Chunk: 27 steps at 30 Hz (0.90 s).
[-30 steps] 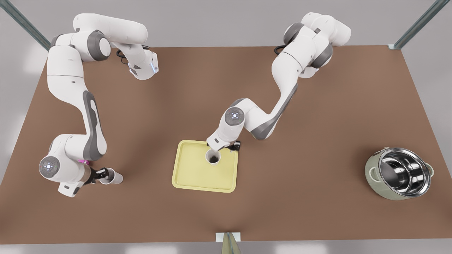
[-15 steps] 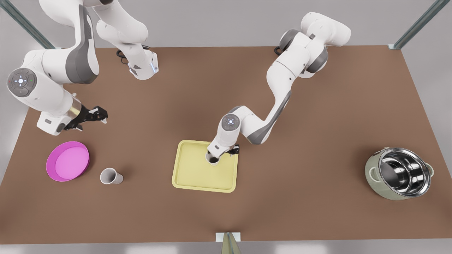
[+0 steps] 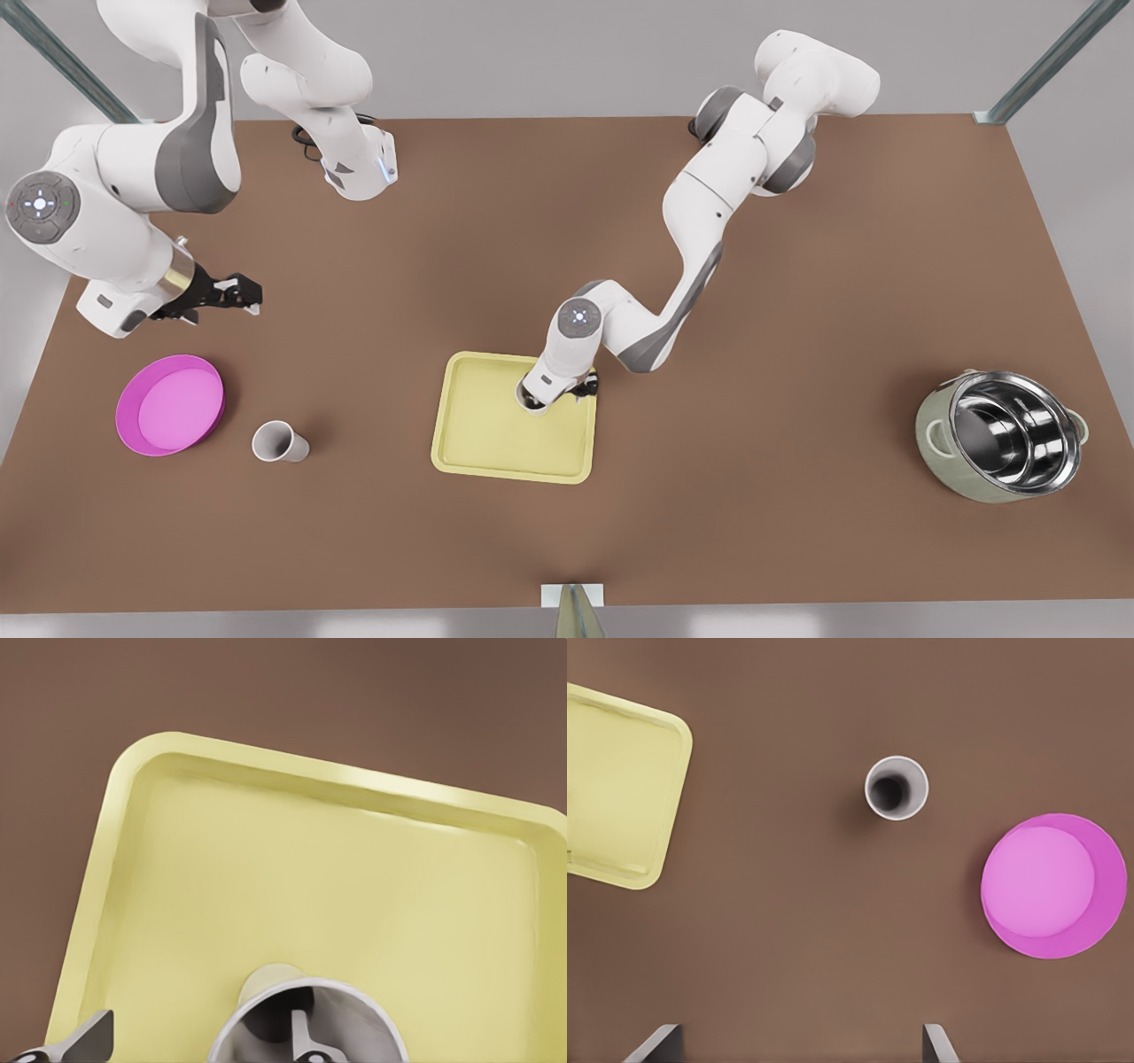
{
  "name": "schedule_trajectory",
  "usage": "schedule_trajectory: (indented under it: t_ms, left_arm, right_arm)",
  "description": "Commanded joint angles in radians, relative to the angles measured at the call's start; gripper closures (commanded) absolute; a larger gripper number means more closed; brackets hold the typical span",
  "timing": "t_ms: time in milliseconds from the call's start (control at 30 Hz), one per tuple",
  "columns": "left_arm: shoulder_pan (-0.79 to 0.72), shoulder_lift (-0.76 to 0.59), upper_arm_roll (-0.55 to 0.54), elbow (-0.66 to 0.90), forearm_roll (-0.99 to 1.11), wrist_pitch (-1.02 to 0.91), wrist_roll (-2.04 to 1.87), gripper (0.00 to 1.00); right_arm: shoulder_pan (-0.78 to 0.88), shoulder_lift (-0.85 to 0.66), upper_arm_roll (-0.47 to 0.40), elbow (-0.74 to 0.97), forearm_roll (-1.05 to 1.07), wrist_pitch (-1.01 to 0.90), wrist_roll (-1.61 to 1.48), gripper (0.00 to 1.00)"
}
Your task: Use the left arm to pick up the white IKEA cup from the tray and place it on the middle-left position; use the right arm to pick up the white IKEA cup from the tray and place it on the middle-right position
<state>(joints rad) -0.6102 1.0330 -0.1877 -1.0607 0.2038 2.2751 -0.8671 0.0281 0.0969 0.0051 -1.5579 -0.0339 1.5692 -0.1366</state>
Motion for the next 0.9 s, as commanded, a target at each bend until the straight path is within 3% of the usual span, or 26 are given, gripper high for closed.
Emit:
schedule_trajectory:
  t_ms: [0, 33, 67, 133, 167, 300, 367, 633, 867]
  left_arm:
    - [0.0, 0.001, -0.001, 0.001, 0.002, 0.037, -0.05, 0.04]
    - [-0.003, 0.002, 0.001, 0.001, 0.002, 0.037, -0.052, 0.05]
    - [-0.003, -0.001, 0.001, 0.001, 0.002, 0.035, -0.05, 0.12]
    - [-0.005, -0.002, -0.001, 0.001, 0.002, 0.032, -0.052, 0.42]
    - [-0.006, -0.001, 0.001, 0.001, 0.002, 0.032, -0.053, 0.51]
    - [-0.008, -0.005, -0.001, 0.001, 0.002, 0.026, -0.072, 0.77]
    - [-0.008, -0.01, -0.002, 0.001, 0.0, 0.006, -0.073, 0.83]
    - [0.055, -0.122, 0.011, -0.022, 0.002, -0.094, -0.058, 0.88]
    - [0.369, -0.335, 0.001, -0.35, -0.05, -0.092, 0.414, 0.87]
  right_arm:
    - [-0.008, 0.0, -0.001, -0.001, 0.002, -0.001, 0.091, 0.0]
    - [-0.008, -0.002, -0.001, 0.001, 0.002, -0.003, 0.091, 0.0]
    - [-0.008, -0.003, 0.001, 0.001, 0.002, -0.006, 0.091, 0.0]
    - [-0.007, -0.005, 0.001, 0.001, 0.002, -0.014, 0.092, 0.0]
    - [-0.008, -0.005, 0.001, 0.001, 0.002, -0.014, 0.091, 0.0]
    - [-0.008, -0.003, 0.001, -0.001, 0.002, -0.014, 0.091, 0.0]
    - [-0.008, 0.0, 0.001, -0.001, 0.002, -0.012, 0.091, 0.0]
    - [-0.01, 0.0, 0.0, -0.001, 0.002, -0.014, 0.089, 0.0]
    - [-0.011, 0.0, -0.002, -0.002, 0.003, -0.014, 0.089, 0.0]
